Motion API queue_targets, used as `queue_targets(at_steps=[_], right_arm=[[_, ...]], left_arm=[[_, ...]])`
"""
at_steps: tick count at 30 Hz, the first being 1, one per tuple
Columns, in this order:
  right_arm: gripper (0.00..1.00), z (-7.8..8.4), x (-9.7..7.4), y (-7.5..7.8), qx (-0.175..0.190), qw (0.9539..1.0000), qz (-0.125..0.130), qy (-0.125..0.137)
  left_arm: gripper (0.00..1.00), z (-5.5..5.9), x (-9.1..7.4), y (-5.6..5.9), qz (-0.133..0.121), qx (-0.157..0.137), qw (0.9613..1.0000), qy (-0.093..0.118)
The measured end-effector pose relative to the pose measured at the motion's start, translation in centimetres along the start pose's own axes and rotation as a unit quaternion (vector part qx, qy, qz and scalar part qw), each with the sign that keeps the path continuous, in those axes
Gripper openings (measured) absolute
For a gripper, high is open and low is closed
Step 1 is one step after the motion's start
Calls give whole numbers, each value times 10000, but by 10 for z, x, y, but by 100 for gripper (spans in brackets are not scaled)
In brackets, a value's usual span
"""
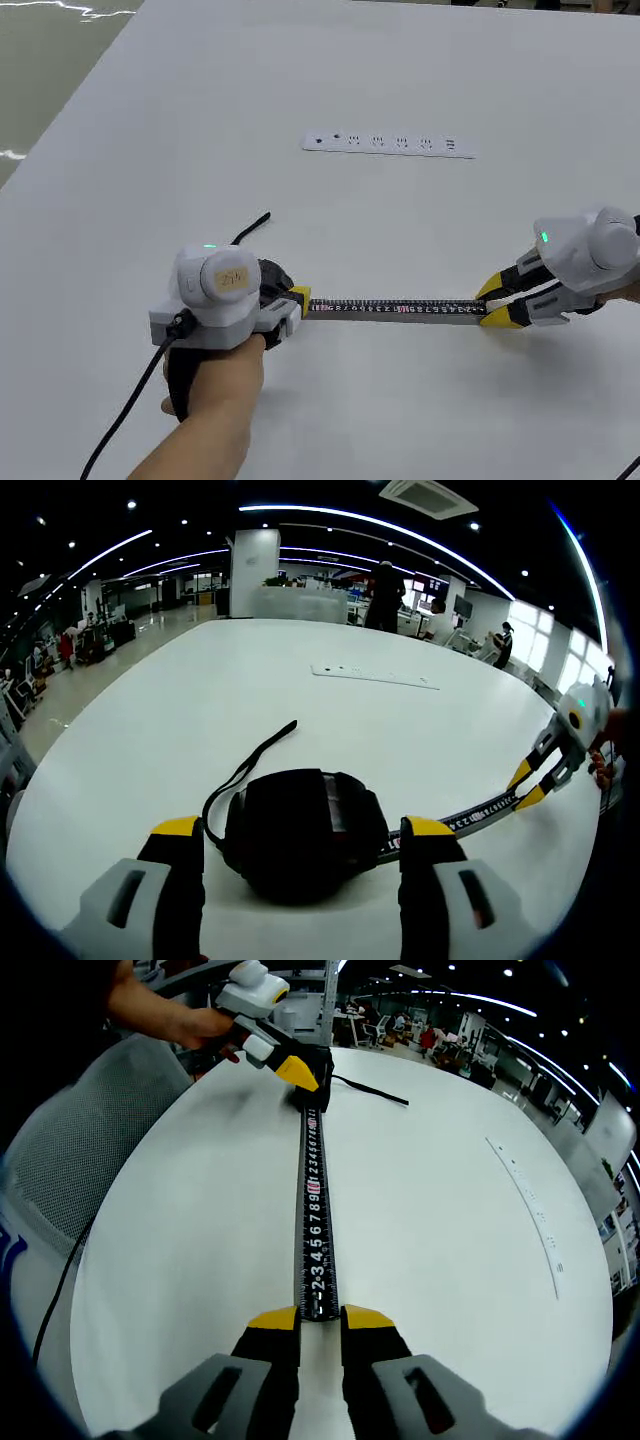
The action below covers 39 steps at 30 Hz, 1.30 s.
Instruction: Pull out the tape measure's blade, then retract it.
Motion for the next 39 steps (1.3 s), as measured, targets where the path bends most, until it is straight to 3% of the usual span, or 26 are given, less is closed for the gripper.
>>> queue_targets(at_steps=[28,39], right_arm=[[15,0,0,1,-143,9999,-19,-82],[15,-1,0,0,-156,9999,7,-72]], left_arm=[[69,3,6,2,-342,-547,9979,-49],[65,1,6,3,-470,-448,9977,-177]])
Point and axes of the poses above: the centre of the closed fingertips' face, and the gripper's own axes: x roughly forward along the fingers, y roughly to its right, z roughly out of its underside, the point moved 8 cm from there along -x, roughly backward along the fingers, and after that the axes turned 10 degrees about y, right-handed, at the moved point
